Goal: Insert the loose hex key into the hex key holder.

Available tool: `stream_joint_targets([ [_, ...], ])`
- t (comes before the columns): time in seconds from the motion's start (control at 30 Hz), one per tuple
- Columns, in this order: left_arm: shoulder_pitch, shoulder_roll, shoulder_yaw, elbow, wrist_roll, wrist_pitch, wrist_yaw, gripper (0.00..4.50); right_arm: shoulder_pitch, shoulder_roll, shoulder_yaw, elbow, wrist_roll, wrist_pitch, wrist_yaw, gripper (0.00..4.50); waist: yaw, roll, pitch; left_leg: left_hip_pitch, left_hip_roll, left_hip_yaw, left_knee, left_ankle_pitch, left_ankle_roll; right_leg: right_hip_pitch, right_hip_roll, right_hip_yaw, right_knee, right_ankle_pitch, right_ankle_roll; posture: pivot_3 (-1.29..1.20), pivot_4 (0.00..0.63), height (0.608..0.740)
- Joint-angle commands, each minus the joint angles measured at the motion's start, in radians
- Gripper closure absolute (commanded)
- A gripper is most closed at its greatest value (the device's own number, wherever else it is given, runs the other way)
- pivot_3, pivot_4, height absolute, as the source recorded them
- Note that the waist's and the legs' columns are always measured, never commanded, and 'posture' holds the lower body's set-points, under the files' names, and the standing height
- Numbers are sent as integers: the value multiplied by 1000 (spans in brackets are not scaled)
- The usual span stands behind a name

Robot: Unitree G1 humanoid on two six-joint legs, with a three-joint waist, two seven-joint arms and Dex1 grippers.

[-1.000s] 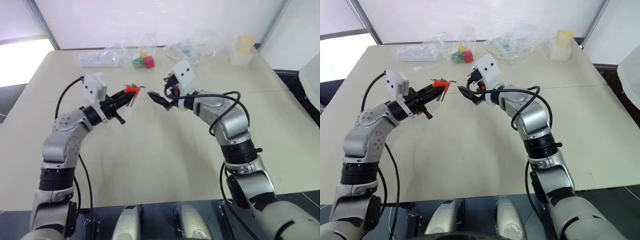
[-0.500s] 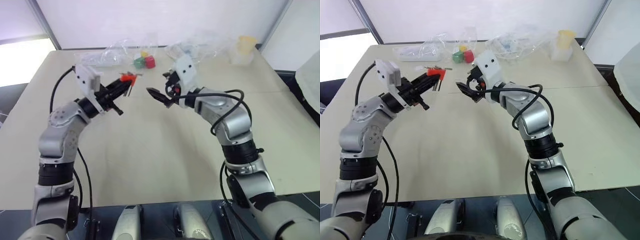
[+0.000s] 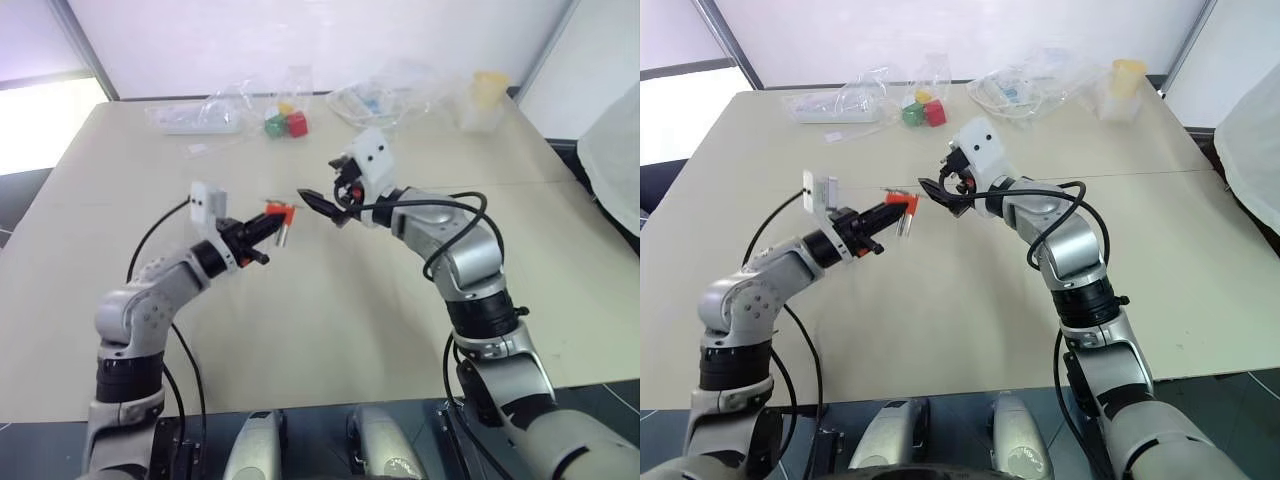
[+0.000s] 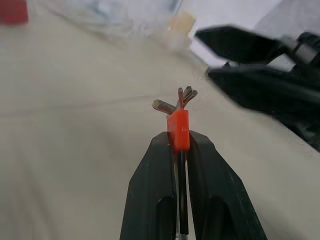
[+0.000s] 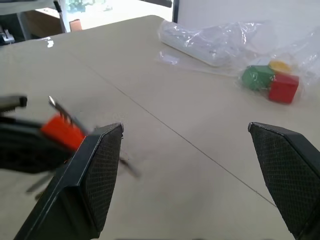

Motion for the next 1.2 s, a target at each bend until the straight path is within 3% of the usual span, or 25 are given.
stream_joint_targets([
  [0.03,49,2,41,-71,-73,69,50,4500,1,10,1,-56,10,7,-2,354,0,0,0,0,0,0,0,0,0,0,0,0,0,0,0,0,150,740],
  [0.23,134,-24,84,-35,-81,168,208,4500,7,15,3,-70,13,25,0,354,4,0,0,0,0,0,1,0,0,0,-1,0,0,0,0,0,150,740],
  [0.4,193,-6,103,-53,-92,218,238,4500,24,19,6,-91,13,40,-5,354,6,0,0,0,-1,0,1,0,0,1,-1,0,0,0,0,0,150,740],
  [0.5,220,11,113,-60,-87,221,243,3320,33,20,7,-103,14,48,-8,278,2,0,0,1,-1,0,0,0,0,1,-1,0,0,0,0,0,150,740],
  [0.73,244,72,195,-70,-139,224,242,28,43,12,8,-111,18,53,-2,278,-4,0,0,6,0,1,-1,0,0,4,0,1,0,0,-1,0,150,740],
  [0.83,247,108,231,-75,-171,228,237,28,45,0,8,-109,24,52,17,278,-3,0,0,7,0,1,-2,0,0,4,1,1,0,0,-1,0,150,740],
  [1.0,264,249,322,-123,-263,258,161,28,57,-94,0,-114,61,41,138,278,3,-2,1,6,0,1,-2,0,0,4,-1,1,0,0,-1,0,150,740],
  [1.2,250,476,326,-201,-237,196,-13,28,105,-320,-44,-158,184,5,436,278,14,-3,2,5,-1,1,-2,0,0,4,-3,1,-3,0,-1,0,150,740],
])
